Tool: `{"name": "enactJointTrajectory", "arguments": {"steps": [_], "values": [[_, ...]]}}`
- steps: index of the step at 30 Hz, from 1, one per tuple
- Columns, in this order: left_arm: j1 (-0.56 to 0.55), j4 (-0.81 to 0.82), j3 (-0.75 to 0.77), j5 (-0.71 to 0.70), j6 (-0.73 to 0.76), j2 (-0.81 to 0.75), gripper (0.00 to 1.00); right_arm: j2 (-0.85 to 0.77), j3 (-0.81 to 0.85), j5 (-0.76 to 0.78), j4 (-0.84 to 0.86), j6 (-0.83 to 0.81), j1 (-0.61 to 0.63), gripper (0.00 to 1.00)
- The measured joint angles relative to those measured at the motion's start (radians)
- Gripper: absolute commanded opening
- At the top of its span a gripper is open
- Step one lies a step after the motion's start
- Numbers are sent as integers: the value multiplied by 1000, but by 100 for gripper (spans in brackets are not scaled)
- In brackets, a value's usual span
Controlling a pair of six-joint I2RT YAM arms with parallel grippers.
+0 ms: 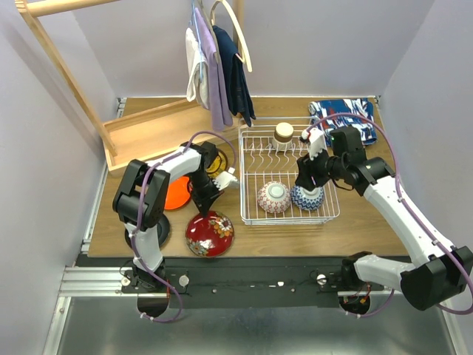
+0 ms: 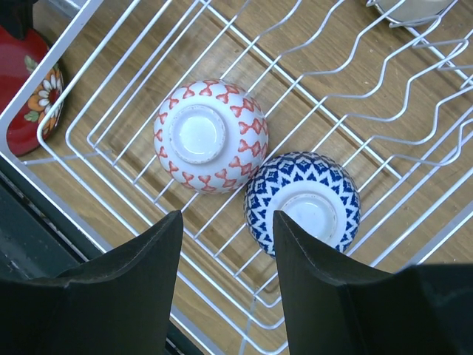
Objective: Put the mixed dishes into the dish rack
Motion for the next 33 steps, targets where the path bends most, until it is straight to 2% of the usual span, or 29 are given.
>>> {"name": "enactJointTrajectory", "arguments": {"steps": [5,11,13,15,17,25,33], "values": [[12,-41,-26,8,20,-79,0,20,7,-25,-1,-12,0,60],[50,-100,-80,34,160,-381,0,97,91,-79,9,-10,0,62],[63,-106,-76,47,206,-493,0,128,129,-126,11,-2,0,66],[64,-132,-39,75,224,-539,0,164,172,-176,11,1,0,70],[64,-161,20,110,233,-535,0,211,223,-238,10,-5,0,80],[61,-211,293,196,215,-412,0,377,418,-472,-36,-60,0,80],[44,-143,546,264,86,-201,0,447,470,-647,-39,-60,0,80]]}}
